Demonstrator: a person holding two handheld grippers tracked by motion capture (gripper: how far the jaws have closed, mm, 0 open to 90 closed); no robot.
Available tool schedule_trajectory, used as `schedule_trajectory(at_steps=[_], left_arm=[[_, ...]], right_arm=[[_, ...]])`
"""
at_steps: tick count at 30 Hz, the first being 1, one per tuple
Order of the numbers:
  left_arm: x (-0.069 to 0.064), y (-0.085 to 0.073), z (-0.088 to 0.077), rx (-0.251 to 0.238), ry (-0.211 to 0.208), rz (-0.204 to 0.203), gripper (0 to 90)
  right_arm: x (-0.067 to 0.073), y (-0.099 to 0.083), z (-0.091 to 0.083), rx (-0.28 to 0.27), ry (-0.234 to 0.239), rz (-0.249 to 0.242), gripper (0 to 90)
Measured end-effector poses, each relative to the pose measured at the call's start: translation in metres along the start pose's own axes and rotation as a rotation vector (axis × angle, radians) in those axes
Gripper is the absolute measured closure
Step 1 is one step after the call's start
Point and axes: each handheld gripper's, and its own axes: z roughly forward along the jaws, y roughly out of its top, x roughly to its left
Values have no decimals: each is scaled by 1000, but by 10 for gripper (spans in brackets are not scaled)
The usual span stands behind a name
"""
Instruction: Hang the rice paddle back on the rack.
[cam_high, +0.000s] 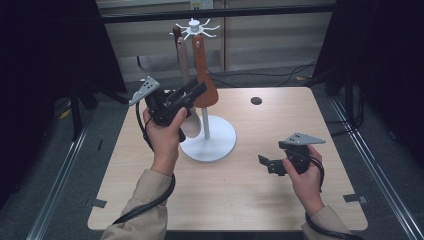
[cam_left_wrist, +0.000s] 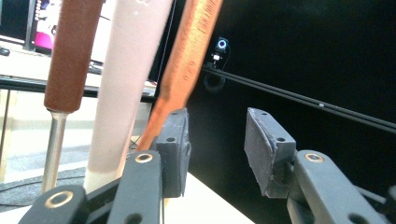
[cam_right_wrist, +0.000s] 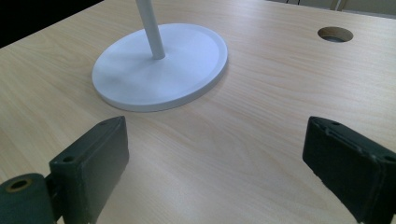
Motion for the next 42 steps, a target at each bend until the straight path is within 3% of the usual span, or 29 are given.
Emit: schedule_trajectory(at_steps=[8, 14, 16, 19, 24, 27, 29, 42], left_arm=[[-4, -4, -2, 18, -10, 11, 540], [-7, -11, -1, 41, -21, 26, 433], [-7, -14, -1, 38, -20, 5, 398], [-6, -18, -2, 51, -23, 20, 374], [-7, -24, -2, 49, -32, 5, 320], [-8, -27, -3, 62, -39, 37, 290], [-9, -30, -3, 60, -42, 26, 271], [-9, -50, -5, 94, -47, 26, 229]], right_arm=[[0, 0, 0, 0, -2, -3, 69], [1, -1, 0, 4, 2, -5, 69], [0, 0, -1, 1, -2, -1, 69], [1, 0, -2, -5, -3, 1, 68], [0, 0, -2, -1, -3, -1, 68], [0, 0, -2, -4, -3, -1, 68], [0, 0, -2, -1, -2, -1, 68], [0, 0, -2, -1, -4, -2, 68]])
